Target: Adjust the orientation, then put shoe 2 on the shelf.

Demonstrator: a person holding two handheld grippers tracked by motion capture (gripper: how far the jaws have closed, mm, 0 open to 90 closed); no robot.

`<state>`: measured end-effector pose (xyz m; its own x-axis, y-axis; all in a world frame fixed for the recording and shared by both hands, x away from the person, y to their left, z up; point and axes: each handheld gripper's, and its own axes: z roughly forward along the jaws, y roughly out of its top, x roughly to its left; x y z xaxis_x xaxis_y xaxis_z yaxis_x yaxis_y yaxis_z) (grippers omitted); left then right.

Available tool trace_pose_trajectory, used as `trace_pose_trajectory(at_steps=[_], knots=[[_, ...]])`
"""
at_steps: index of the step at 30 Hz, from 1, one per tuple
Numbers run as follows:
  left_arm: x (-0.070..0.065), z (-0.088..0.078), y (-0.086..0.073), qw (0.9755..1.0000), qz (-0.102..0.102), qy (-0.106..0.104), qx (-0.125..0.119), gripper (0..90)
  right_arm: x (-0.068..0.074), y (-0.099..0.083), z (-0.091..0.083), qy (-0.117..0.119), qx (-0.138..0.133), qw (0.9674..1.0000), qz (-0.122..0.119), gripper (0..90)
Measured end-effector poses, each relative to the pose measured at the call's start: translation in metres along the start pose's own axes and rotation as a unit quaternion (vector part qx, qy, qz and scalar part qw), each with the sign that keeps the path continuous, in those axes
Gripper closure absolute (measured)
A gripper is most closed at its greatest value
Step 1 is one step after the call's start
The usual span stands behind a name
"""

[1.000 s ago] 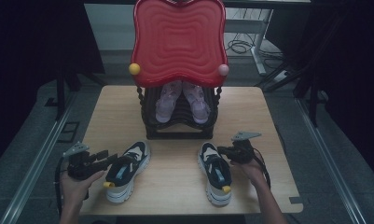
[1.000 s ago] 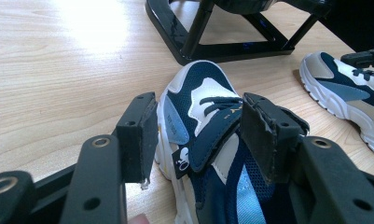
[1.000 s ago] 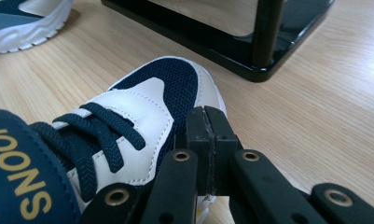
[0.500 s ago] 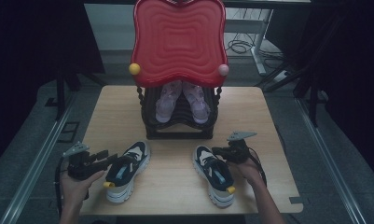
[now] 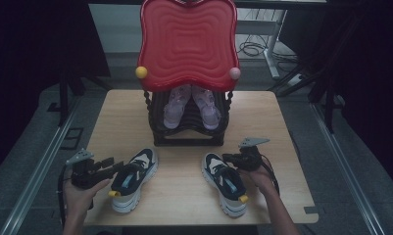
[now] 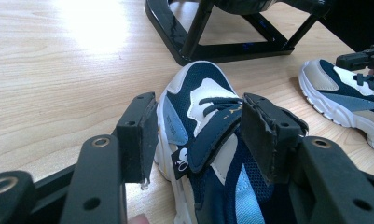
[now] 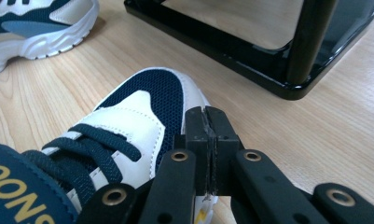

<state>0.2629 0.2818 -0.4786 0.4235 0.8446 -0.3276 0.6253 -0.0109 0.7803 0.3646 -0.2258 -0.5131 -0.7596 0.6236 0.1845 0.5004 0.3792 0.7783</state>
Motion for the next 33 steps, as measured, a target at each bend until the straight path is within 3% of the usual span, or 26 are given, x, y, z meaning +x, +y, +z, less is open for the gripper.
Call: trace_pose_trajectory(at_steps=[10,19,27,33], knots=[[-0.002,-0.005,0.002,0.9999,0.003,0.000,-0.013,46.7,0.000,-0.001,-0.030,-0.021,-0.035,0.9989,0.022,88.5],[-0.005,-0.008,0.002,0.9997,0.007,0.003,-0.022,46.8,0.003,-0.017,-0.054,-0.025,-0.057,0.9975,0.035,84.3],[-0.006,-0.013,0.004,0.9994,0.010,0.002,-0.034,46.9,0.012,-0.027,-0.078,-0.031,-0.083,0.9956,0.029,78.0],[-0.005,-0.020,0.005,0.9990,0.010,0.003,-0.044,46.8,0.016,-0.035,-0.091,-0.038,-0.086,0.9951,0.030,72.2]])
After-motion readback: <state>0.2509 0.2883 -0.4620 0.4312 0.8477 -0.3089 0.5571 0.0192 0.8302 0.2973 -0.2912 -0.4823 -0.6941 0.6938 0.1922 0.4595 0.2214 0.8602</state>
